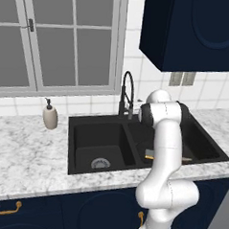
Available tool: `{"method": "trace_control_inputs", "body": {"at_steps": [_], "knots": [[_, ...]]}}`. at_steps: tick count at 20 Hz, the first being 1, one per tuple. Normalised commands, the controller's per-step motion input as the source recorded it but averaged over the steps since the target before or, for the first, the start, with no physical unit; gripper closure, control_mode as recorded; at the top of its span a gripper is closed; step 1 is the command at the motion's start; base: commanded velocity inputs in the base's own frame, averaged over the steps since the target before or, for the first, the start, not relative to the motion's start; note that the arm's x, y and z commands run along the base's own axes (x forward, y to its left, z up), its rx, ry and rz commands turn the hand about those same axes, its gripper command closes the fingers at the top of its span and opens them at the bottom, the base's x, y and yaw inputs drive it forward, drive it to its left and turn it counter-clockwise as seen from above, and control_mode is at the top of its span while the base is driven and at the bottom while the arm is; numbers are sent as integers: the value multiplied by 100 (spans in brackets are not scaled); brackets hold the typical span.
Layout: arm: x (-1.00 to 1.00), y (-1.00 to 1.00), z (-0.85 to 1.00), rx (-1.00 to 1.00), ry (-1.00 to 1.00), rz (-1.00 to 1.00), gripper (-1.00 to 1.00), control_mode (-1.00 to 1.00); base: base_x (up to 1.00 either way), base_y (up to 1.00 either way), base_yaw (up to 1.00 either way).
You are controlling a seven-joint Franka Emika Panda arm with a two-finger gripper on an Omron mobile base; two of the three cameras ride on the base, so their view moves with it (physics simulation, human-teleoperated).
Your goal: Pick the pan and sponge and place them into the sink. Then turn on the water.
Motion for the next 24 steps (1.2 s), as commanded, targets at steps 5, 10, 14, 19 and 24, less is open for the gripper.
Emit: {"method": "trace_control_inputs", "body": {"at_steps": [5, 10, 14, 19, 24], "knots": [[39, 0, -11, 0, 0, 0, -100, -100, 0, 0, 0], [18, -43, -5, 10, 0, -8, -100, -100, 0, 0, 0], [0, -76, -1, 23, 0, -14, -100, -100, 0, 0, 0], [0, -83, -1, 26, 0, -12, -100, -100, 0, 0, 0], [0, -77, -6, 23, 0, -8, -100, -100, 0, 0, 0]]}}
